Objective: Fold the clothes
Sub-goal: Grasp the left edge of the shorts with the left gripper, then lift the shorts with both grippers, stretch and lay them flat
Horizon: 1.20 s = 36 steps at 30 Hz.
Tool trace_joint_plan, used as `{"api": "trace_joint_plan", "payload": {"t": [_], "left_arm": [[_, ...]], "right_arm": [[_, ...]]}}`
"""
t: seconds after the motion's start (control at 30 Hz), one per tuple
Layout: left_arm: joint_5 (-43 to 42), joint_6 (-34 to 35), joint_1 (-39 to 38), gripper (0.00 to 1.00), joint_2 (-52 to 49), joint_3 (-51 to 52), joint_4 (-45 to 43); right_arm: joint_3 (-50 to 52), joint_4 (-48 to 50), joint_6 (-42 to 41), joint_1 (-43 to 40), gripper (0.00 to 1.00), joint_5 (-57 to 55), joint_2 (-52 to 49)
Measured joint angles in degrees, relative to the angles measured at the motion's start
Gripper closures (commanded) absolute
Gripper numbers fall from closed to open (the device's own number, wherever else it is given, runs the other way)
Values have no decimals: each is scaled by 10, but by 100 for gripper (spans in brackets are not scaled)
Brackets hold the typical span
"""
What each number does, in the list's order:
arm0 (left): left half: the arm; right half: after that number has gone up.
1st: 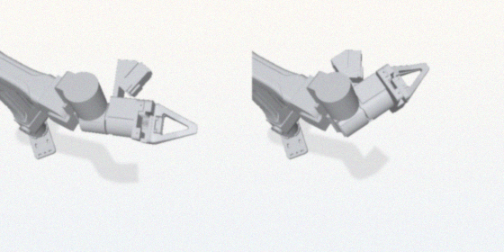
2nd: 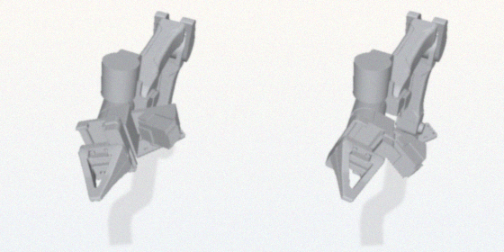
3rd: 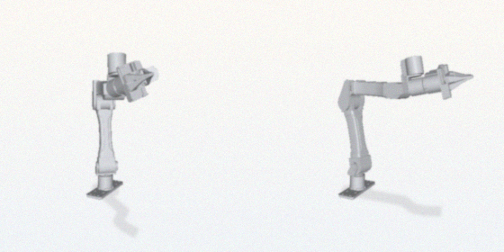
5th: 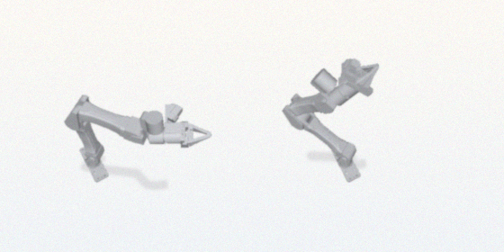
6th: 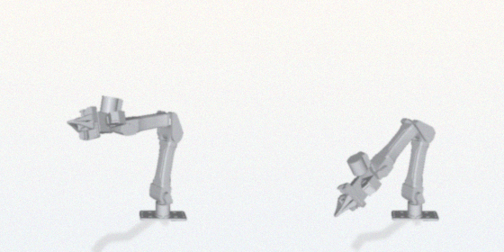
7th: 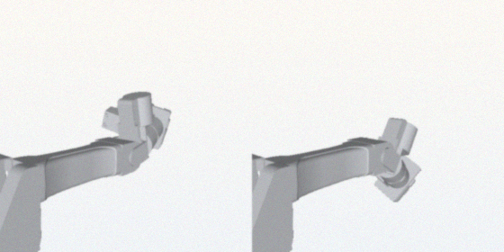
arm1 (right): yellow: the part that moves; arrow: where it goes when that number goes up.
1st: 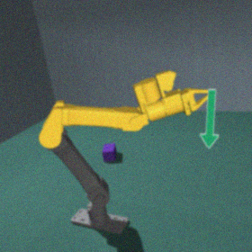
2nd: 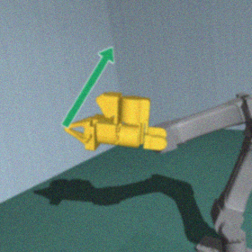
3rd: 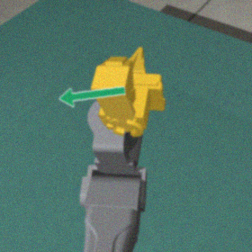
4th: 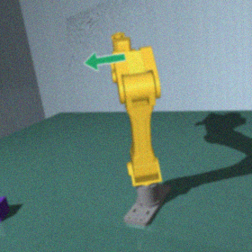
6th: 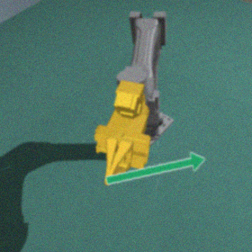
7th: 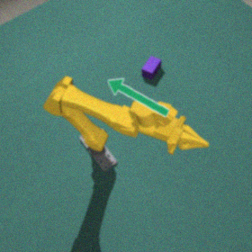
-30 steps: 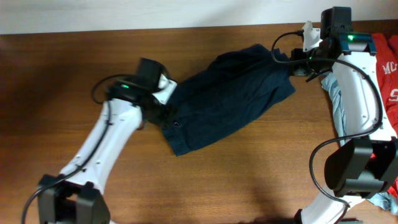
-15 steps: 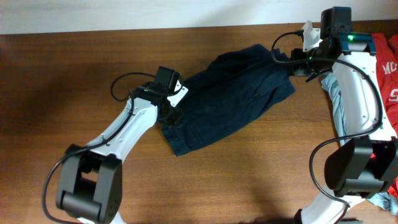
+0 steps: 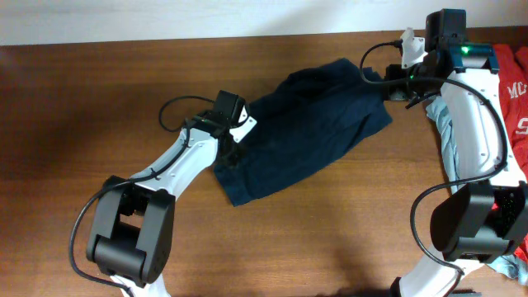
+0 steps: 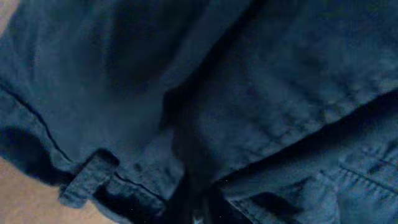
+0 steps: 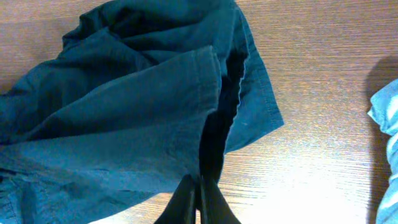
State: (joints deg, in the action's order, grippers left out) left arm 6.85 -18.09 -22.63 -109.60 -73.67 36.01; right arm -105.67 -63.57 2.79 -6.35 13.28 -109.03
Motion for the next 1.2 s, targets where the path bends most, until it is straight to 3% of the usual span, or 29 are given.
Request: {"api": "trace_joint_plan", "payload": {"t": [0.37, 0.83, 1.2], "left_arm": [[75, 11, -8, 99, 31, -80, 141], [126, 14, -2, 99, 211, -107, 153], [188, 13, -2, 100, 281, -130, 155]], "right_arm": [[0, -3, 0, 1, 96, 10, 0], [0, -7, 0, 2, 96, 21, 3], [0, 73, -5, 4, 96, 64, 189]]}}
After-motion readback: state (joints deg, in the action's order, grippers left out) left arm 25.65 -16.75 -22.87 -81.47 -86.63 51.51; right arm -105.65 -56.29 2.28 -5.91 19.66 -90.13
